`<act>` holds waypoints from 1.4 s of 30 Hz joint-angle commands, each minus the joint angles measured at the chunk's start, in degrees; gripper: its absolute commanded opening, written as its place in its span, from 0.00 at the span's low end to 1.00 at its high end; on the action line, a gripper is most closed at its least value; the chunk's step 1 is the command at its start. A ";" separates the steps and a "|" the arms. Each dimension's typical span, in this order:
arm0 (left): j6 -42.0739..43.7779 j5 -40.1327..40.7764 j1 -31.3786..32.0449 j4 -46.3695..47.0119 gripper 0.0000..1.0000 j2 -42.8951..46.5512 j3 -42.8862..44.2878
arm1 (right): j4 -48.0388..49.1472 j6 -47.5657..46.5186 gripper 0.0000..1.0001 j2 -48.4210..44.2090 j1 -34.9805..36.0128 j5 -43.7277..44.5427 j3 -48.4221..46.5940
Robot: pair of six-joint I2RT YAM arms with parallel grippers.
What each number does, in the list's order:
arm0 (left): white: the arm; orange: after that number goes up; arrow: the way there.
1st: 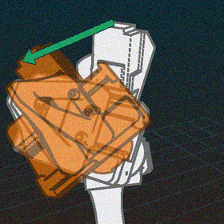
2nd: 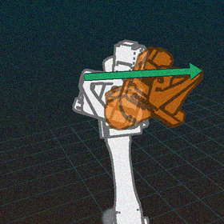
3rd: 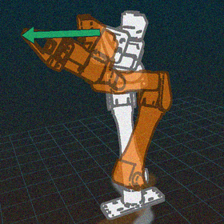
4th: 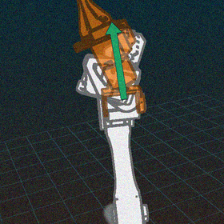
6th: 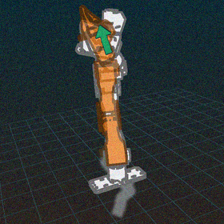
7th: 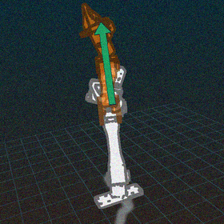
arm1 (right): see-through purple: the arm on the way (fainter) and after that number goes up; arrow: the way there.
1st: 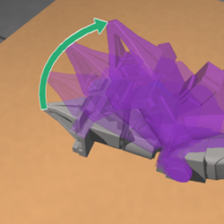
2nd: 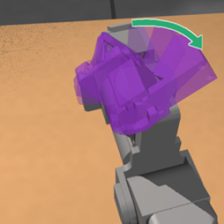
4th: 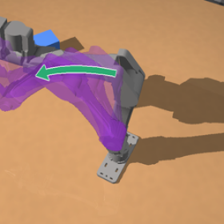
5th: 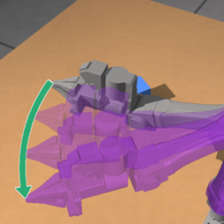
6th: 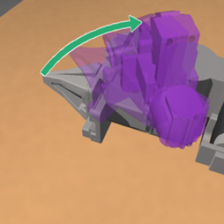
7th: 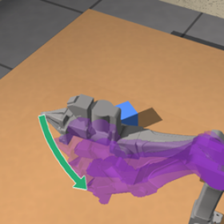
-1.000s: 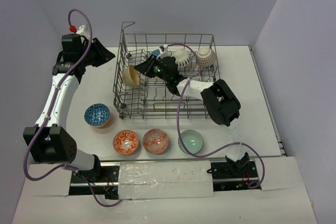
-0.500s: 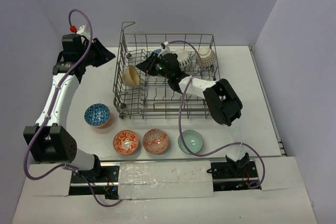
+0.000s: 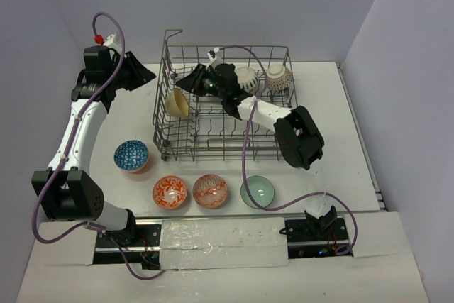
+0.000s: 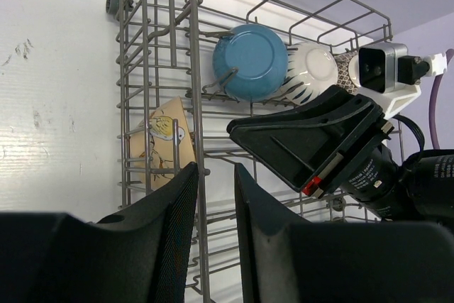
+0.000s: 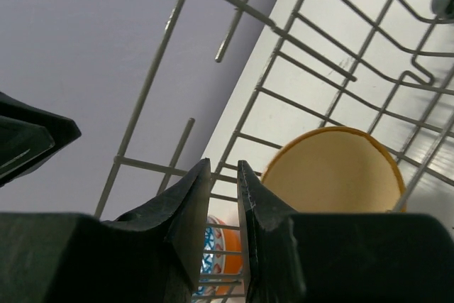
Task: Load the bowls into the dish rack
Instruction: Turn the bowl upside down over the dish rack.
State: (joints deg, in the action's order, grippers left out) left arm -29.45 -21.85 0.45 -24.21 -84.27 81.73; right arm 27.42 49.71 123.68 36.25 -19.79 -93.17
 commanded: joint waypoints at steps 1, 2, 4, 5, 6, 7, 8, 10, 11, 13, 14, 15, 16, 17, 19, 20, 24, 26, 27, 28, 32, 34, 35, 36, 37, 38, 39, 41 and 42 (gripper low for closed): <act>-0.08 -1.09 -0.19 2.59 0.33 0.16 -0.44 | -1.57 -1.64 0.29 1.83 0.84 -1.74 -3.77; -0.08 -1.18 -0.27 2.67 0.33 0.16 -0.52 | -1.93 -1.72 0.29 2.18 0.93 -1.83 -4.13; -0.08 -1.18 -0.27 2.67 0.33 0.16 -0.44 | -2.28 -1.90 0.29 2.53 1.28 -1.83 -4.31; -0.17 -1.18 -0.27 2.67 0.33 0.16 -0.44 | -2.28 -1.90 0.29 2.79 1.28 -1.83 -4.31; -0.17 -1.27 -0.27 2.59 0.33 0.07 -0.44 | -2.46 -1.90 0.29 2.88 1.37 -1.83 -4.31; -0.25 -1.36 -0.27 2.59 0.33 0.16 -0.44 | -2.46 -1.90 0.29 3.06 1.54 -1.92 -4.22; -0.25 -1.36 -0.27 2.67 0.33 0.07 -0.44 | -2.55 -1.90 0.29 3.32 1.63 -1.92 -4.22; -0.25 -1.36 -0.27 2.67 0.33 0.07 -0.44 | -2.37 -1.90 0.29 3.41 1.81 -1.83 -3.96; -0.25 -1.36 -0.27 2.67 0.33 0.16 -0.44 | -2.37 -1.90 0.29 3.50 1.81 -1.83 -3.78; -0.34 -1.44 -0.27 2.67 0.33 0.16 -0.52 | -2.72 -2.08 0.29 3.59 1.89 -1.92 -3.87; -0.26 -1.44 -0.27 2.76 0.33 0.16 -0.61 | -2.72 -2.16 0.29 3.59 1.89 -1.83 -3.61; -0.25 -1.45 -0.27 2.67 0.33 0.07 -0.61 | -2.55 -2.16 0.29 3.59 1.89 -1.83 -3.52; -0.25 -1.53 -0.27 2.67 0.33 0.16 -0.52 | -2.63 -2.16 0.29 3.68 1.89 -2.00 -3.51; -0.25 -1.53 -0.27 2.67 0.33 0.07 -0.52 | -2.63 -2.16 0.29 3.85 1.89 -2.27 -3.60; -0.26 -1.53 -0.27 2.67 0.33 0.16 -0.44 | -2.63 -2.08 0.28 4.11 1.89 -2.62 -3.60; -0.25 -1.45 -0.27 2.67 0.33 0.16 -0.52 | -2.63 -2.08 0.28 4.29 1.98 -2.79 -3.69; -0.25 -1.45 -0.27 2.67 0.33 0.16 -0.52 | -2.98 -2.16 0.28 4.91 2.16 -3.94 -4.48; -0.34 -1.53 -0.27 2.67 0.33 0.16 -0.44 | -3.25 -2.43 0.28 5.17 2.25 -4.38 -4.92; -0.34 -1.62 -0.27 2.76 0.33 0.16 -0.44 | -3.42 -2.43 0.27 5.34 2.25 -4.64 -5.09; -0.34 -1.62 -0.27 2.67 0.33 0.16 -0.52 | -3.60 -2.60 0.26 5.35 2.33 -4.73 -5.27; -0.34 -1.71 -0.27 2.67 0.33 0.33 -0.44 | -3.34 -2.60 0.15 5.26 2.33 -4.82 -5.10; -0.43 -1.71 -0.27 2.76 0.33 0.33 -0.61 | -3.34 -2.52 0.08 5.17 2.33 -4.99 -5.18; -0.52 -1.80 -0.27 2.76 0.33 0.33 -0.52 | -3.34 -2.60 0.05 5.08 2.33 -4.99 -5.01; -0.43 -1.80 -0.27 2.76 0.33 0.33 -0.52 | -3.34 -2.69 0.00 5.00 2.33 -4.99 -5.01; -0.43 -1.71 -0.27 2.76 0.33 0.33 -0.52 | -3.42 -2.69 0.00 4.82 2.33 -4.99 -4.92; -0.43 -1.71 -0.27 2.76 0.33 0.42 -0.52 | -3.43 -2.78 0.00 4.73 2.33 -4.99 -4.83; -0.43 -1.88 -0.27 2.76 0.33 0.33 -0.52 | -3.51 -2.87 0.00 4.64 2.25 -4.91 -4.75; -0.43 -1.80 -0.27 2.76 0.33 0.33 -0.52 | -3.51 -3.04 0.00 4.12 2.25 -4.73 -4.31; -0.43 -1.88 -0.27 2.76 0.33 0.33 -0.52 | -3.43 -3.13 0.00 3.85 2.25 -4.73 -4.04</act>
State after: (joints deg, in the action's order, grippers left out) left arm -29.65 -22.55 0.45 -24.18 -84.27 81.73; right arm 22.48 48.12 128.07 38.04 -23.73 -95.59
